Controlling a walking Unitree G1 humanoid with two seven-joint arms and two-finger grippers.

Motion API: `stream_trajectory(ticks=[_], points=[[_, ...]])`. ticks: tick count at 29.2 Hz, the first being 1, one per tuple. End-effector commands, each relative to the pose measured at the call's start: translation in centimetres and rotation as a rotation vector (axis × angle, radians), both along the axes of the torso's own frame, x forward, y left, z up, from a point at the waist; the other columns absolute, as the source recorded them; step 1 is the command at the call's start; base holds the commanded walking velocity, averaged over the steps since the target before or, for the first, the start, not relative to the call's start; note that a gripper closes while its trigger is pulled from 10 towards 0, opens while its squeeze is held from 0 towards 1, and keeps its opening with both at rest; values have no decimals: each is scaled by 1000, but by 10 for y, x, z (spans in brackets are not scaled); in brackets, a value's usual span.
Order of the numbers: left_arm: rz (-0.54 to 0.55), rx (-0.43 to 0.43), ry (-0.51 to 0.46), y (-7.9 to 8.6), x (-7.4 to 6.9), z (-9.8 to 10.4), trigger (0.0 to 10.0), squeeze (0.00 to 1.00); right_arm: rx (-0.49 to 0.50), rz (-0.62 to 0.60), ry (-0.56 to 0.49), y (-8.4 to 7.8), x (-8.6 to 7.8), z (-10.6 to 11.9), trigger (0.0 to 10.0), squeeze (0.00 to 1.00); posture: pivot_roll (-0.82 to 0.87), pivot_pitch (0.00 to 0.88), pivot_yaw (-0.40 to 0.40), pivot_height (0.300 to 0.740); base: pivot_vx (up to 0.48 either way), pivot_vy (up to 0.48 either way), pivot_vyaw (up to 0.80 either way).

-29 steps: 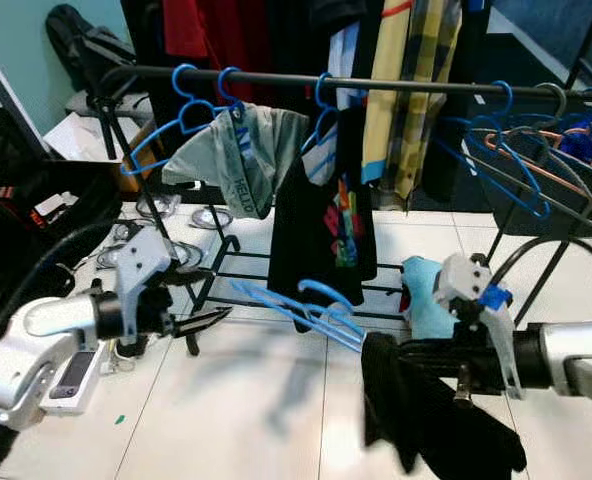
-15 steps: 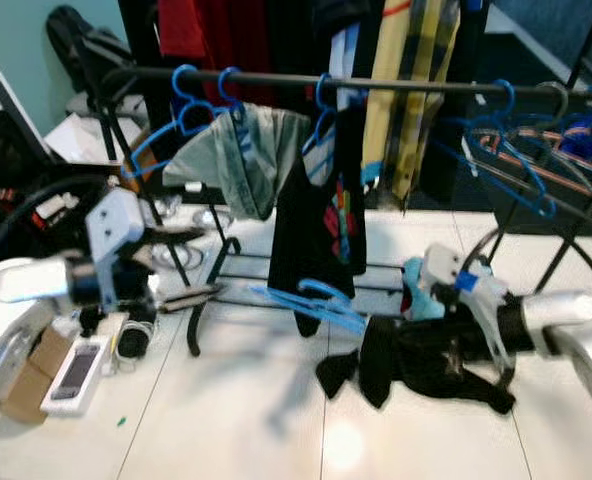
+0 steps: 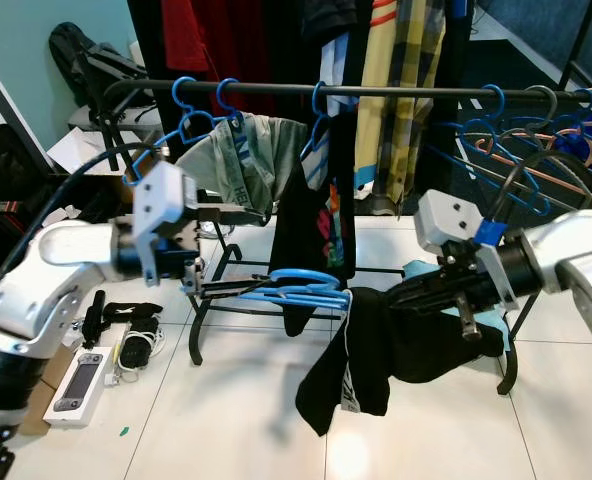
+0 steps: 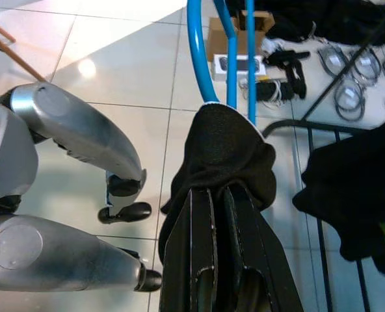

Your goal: Hang hanger

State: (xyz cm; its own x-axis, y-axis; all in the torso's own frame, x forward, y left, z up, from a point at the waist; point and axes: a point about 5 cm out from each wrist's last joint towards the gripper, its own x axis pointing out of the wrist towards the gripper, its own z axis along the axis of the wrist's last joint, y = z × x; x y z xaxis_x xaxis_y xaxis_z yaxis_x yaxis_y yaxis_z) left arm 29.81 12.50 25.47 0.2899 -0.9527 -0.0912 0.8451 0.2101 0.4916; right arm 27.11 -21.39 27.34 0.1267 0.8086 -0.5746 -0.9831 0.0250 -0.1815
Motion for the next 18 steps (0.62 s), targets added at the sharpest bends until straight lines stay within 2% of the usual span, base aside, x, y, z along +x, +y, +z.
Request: stream_trajectory(ticks=[1,5,7,14,18], points=[[0,21,6,0,1,-3,10000,0,8,41,-8,5,-1,4,0,0,-81,0,70,740,0,0,0],[-29,29,42,-1,-3,-7,10000,0,2,58,-12,6,1,5,0,0,-79,0,71,740,0,0,0],[-64,12,66,-2,-7,-4,10000,0,-35,47,-13,3,6,3,0,0,-78,0,70,740,0,0,0],[10,-90,28,13,4,18,10000,0,-151,-1,21,-9,10,-11,0,0,-73,1,65,740,0,0,0],[-22,-93,52,17,0,20,10000,0,-154,-20,16,-12,12,-12,0,0,-72,3,65,740,0,0,0]])
